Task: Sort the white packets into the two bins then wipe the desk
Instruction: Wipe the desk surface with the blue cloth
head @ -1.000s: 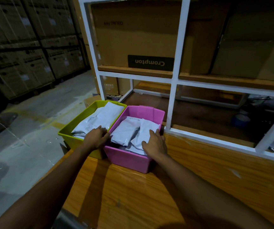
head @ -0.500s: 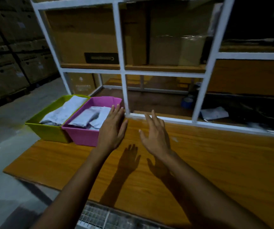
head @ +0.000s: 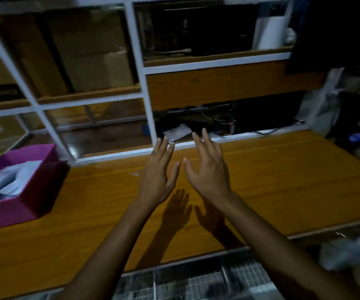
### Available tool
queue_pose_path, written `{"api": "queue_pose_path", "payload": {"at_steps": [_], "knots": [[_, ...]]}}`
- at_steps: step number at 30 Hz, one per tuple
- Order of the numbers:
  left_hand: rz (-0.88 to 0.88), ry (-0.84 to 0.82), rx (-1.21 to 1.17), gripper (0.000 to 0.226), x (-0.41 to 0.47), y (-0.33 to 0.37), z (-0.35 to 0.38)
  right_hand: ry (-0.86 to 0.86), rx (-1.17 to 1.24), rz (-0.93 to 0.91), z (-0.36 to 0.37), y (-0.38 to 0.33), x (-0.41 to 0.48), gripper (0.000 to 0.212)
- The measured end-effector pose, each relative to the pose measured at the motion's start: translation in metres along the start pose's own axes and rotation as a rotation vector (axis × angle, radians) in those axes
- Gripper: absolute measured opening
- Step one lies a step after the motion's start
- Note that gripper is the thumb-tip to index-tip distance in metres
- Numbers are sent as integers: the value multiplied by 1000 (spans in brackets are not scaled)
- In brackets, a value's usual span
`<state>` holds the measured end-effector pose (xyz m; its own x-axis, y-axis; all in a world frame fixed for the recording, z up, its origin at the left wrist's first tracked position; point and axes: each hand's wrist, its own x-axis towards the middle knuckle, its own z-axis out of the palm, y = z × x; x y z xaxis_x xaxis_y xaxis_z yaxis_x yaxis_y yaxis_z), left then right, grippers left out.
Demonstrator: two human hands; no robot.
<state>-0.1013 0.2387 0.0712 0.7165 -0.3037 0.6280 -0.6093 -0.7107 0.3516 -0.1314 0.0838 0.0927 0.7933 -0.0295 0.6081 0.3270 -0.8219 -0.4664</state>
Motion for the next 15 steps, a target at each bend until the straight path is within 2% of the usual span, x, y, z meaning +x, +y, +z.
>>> {"api": "queue_pose_path", "payload": {"at_steps": [5, 15], "knots": [[106, -152, -111, 59, 16, 51, 69, 68, -100, 147, -41, 52, -26, 63], [487, -536, -269, 59, 31, 180, 231, 257, -333, 662, -143, 191, -152, 62]]}}
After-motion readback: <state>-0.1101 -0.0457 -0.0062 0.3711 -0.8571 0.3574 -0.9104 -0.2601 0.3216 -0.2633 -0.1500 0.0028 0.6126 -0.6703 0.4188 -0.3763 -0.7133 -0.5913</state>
